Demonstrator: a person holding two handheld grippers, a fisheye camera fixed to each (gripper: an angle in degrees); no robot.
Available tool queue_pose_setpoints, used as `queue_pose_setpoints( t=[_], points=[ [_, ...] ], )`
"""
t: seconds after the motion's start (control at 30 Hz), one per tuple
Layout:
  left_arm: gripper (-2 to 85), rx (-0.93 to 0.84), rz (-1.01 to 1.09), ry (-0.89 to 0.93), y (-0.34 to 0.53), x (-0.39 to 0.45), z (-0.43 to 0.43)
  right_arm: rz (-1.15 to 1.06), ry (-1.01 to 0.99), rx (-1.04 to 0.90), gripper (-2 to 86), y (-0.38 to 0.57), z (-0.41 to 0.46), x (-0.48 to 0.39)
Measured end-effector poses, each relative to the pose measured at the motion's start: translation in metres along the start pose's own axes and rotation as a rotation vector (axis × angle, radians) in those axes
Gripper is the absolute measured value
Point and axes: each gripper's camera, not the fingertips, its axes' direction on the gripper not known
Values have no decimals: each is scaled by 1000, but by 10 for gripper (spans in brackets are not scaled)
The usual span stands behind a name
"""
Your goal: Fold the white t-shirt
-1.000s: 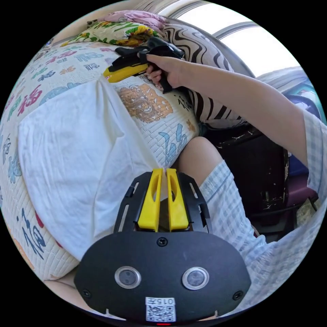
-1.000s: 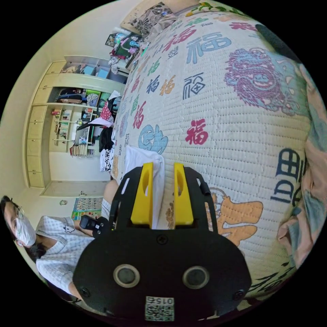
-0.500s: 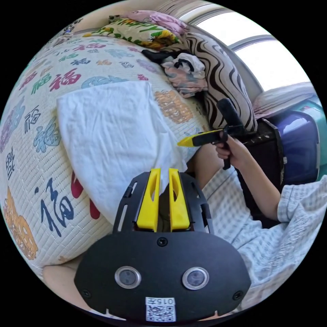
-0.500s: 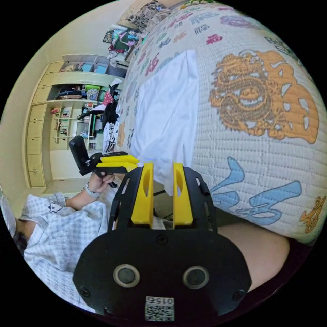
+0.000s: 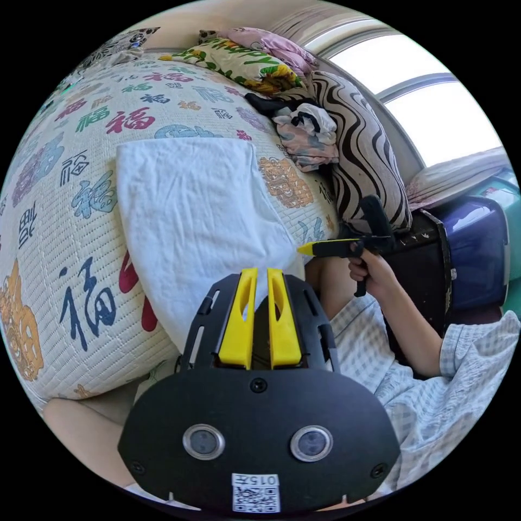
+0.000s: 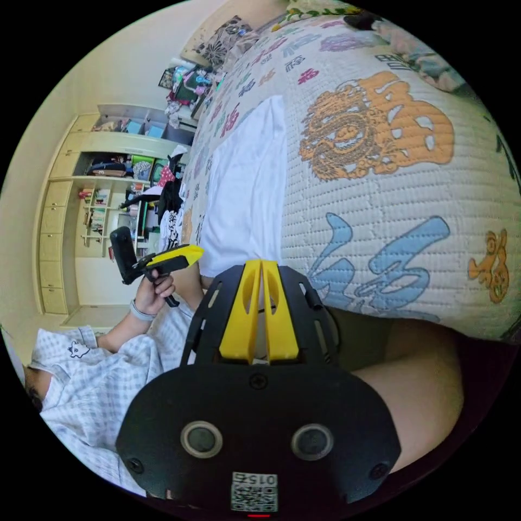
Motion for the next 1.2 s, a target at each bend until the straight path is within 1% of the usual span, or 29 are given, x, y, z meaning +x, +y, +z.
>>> queue_pose_setpoints(
  t=[0.07, 0.13, 0.2, 0.3, 0.37, 0.4, 0.43, 0.47, 0.53, 0.6, 0.67, 0.73, 0.77, 0.8, 0.87, 0.9, 0.93, 1.0, 1.07, 1.13, 1.2],
  points=[
    [17, -7, -15, 0, -6, -5, 2, 64, -47, 81, 0, 18, -25, 16],
    [13, -27, -23, -9, -14, -9, 7, 99, -56, 108, 5, 28, -37, 24],
    [8, -87, -26, -47, -24, -14, 17, 109, -79, 102, 18, 33, -43, 26],
    [-1, -178, -24, -106, -36, -21, 28, 75, -23, 54, 73, 33, -45, 11],
    [-5, -179, -13, -127, -41, -22, 25, 28, -7, 35, 77, 29, -42, -5],
    [-6, -187, -6, -142, -46, -24, 21, 15, -4, 22, 76, 26, -40, -9],
    [-7, -193, -2, -148, -48, -25, 20, -1, 18, -22, 52, 20, -33, -16],
    [-7, -202, 0, -155, -53, -28, 17, -8, 75, -73, 9, 14, -25, -20],
    [-7, -202, -5, -145, -60, -35, 10, 11, 192, -146, -1, 10, -13, -22],
    [-7, -205, -26, -122, -68, -44, -2, 5, 198, -169, -4, 12, -13, -22],
    [-5, -206, -24, -111, -73, -50, -14, 48, 168, -153, -4, 21, -27, -13],
    [0, -162, -1, -107, -77, -55, -34, 67, 93, -91, -2, 28, -45, -4],
    [8, -95, 16, -97, -79, -60, -52, 50, -23, -13, 0, 32, -61, 2],
    [18, -18, 11, -67, -82, -69, -73, 23, -98, 22, 2, 34, -69, 5],
    [57, 96, -29, 9, -89, -93, -104, -98, -360, 152, 15, 32, -97, 16],
    [70, 157, -83, 53, -95, -113, -122, -111, -394, 181, 20, 30, -104, 19],
    [76, 181, -111, 76, -98, -124, -129, -123, -423, 232, 45, 24, -115, 25],
    [86, 238, -196, 163, -113, -165, -151, -110, -389, 274, 67, 9, -127, 30],
    [90, 253, -239, 190, -126, -188, -159, -82, -330, 264, 79, -20, -132, 34],
    [92, 261, -257, 191, -142, -203, -164, -79, -305, 228, 90, -47, -130, 34],
    [97, 252, -213, 147, -172, -207, -168, -71, -273, 187, 99, -75, -125, 32]
  ],
)
